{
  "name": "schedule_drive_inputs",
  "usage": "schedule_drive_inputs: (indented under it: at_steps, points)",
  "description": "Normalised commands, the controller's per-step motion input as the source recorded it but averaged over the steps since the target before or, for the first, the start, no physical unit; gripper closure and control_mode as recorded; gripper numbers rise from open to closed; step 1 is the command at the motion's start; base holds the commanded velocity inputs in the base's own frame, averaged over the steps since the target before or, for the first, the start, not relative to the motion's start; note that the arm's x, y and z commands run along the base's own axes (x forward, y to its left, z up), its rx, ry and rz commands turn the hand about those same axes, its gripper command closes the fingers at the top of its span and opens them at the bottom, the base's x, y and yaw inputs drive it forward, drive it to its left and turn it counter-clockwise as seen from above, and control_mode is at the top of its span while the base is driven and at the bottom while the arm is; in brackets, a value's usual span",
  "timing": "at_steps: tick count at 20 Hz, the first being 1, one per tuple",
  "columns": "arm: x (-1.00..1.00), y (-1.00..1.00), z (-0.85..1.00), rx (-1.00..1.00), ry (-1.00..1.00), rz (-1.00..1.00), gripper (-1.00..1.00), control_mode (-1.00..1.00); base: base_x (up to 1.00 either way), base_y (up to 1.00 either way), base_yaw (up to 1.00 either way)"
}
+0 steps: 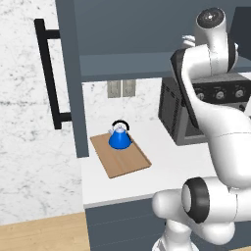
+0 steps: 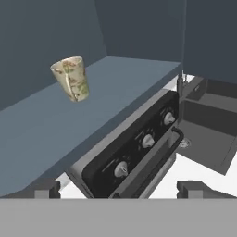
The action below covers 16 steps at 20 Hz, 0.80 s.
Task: Pick the kettle from the counter and place it on the tray. Then pick the mug from the cabinet and place it on the tray. Then close the cabinet doors.
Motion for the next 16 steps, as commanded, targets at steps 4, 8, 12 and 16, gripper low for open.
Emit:
schedule_drive_inputs:
  at_steps: [4, 8, 12, 16]
  points:
    - [0.43, -0.28, -0.05, 0.0, 0.0, 0.0, -1.0, -1.0, 0.0, 0.0, 0.0]
    - [0.38, -0.4, -0.04, 0.0, 0.0, 0.0, -1.0, -1.0, 0.0, 0.0, 0.0]
    - [0.49, -0.42, -0.02, 0.0, 0.03, 0.0, -1.0, -1.0, 0.0, 0.0, 0.0]
    - [0.57, -0.28, -0.04, 0.0, 0.05, 0.02, -1.0, -1.0, 0.0, 0.0, 0.0]
